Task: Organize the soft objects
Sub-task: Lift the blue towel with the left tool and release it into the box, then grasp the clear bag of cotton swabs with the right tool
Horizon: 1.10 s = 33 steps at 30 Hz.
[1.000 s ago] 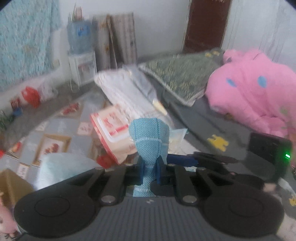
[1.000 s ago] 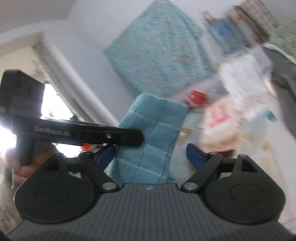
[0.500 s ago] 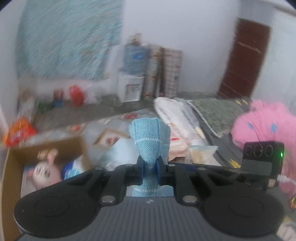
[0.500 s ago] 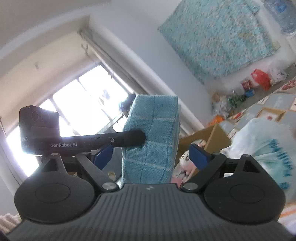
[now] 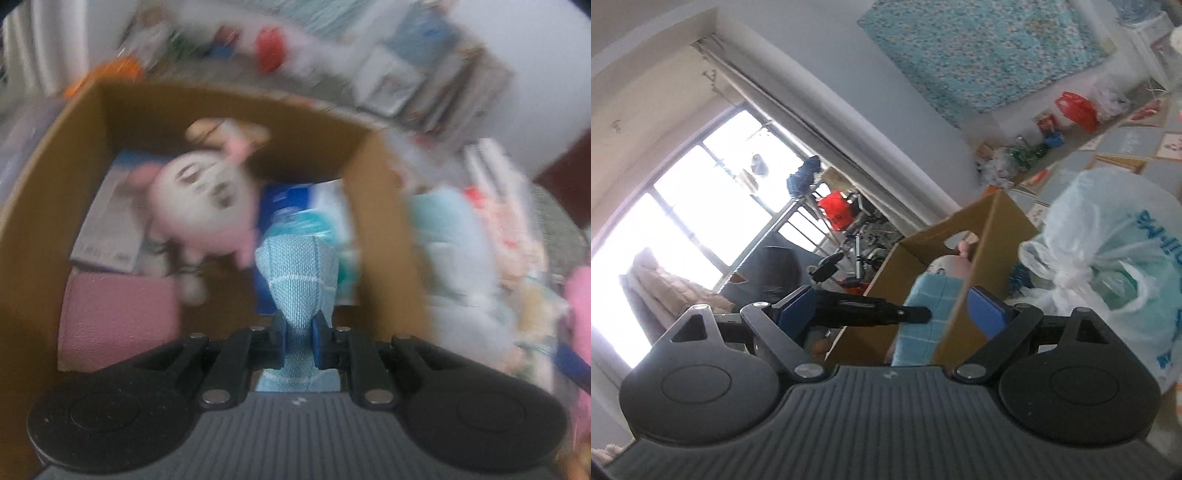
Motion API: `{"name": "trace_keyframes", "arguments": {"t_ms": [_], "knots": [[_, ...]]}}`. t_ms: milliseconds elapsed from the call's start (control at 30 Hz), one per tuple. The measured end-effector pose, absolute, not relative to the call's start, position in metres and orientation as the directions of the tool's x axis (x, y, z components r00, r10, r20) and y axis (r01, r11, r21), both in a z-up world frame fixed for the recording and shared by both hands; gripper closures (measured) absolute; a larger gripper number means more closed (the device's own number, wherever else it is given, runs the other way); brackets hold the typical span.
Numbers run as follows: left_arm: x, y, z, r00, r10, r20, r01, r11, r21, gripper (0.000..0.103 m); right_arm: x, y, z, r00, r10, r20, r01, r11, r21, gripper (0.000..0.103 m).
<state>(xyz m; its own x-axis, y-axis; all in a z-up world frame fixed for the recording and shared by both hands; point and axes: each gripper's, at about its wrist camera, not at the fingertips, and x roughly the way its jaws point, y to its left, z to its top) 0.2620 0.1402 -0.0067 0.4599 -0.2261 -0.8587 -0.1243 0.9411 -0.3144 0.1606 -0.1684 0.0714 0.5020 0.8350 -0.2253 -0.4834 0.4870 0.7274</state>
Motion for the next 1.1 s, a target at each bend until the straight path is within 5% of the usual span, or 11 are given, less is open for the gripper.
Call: {"name": "trace_keyframes", "arguments": {"t_ms": [233, 400, 500, 600, 833, 1100], "knots": [[0.269, 0.166, -0.026, 0.391, -0.084, -0.916, -0.237, 0.953, -0.188, 0.083, 0.166, -0.187, 0.056, 0.536, 0.806, -0.250, -0.448, 0.523, 0.725, 0.013], [0.269, 0.163, -0.032, 0.362, 0.042, -0.931, -0.266, 0.962, -0.060, 0.053, 0.171, -0.199, 0.044, 0.551, 0.794, -0.256, -0.415, 0.527, 0.742, 0.013], [0.267, 0.153, -0.021, 0.391, 0.031, -0.920, -0.241, 0.968, -0.070, 0.035, 0.167, -0.207, 0.041, 0.563, 0.786, -0.257, -0.406, 0.533, 0.743, 0.013], [0.259, 0.139, -0.003, 0.438, 0.024, -0.899, -0.210, 0.975, -0.076, 0.027, 0.160, -0.222, 0.043, 0.587, 0.768, -0.258, -0.396, 0.550, 0.735, 0.013], [0.224, 0.092, 0.056, 0.615, 0.007, -0.788, -0.120, 0.989, -0.086, 0.015, 0.126, -0.300, 0.074, 0.756, 0.615, -0.226, -0.323, 0.650, 0.688, 0.013], [0.210, -0.013, 0.098, 0.711, -0.132, -0.690, 0.168, 0.986, -0.014, 0.007, 0.103, -0.378, 0.072, 0.864, 0.400, -0.305, -0.120, 0.753, 0.647, 0.013]]}}
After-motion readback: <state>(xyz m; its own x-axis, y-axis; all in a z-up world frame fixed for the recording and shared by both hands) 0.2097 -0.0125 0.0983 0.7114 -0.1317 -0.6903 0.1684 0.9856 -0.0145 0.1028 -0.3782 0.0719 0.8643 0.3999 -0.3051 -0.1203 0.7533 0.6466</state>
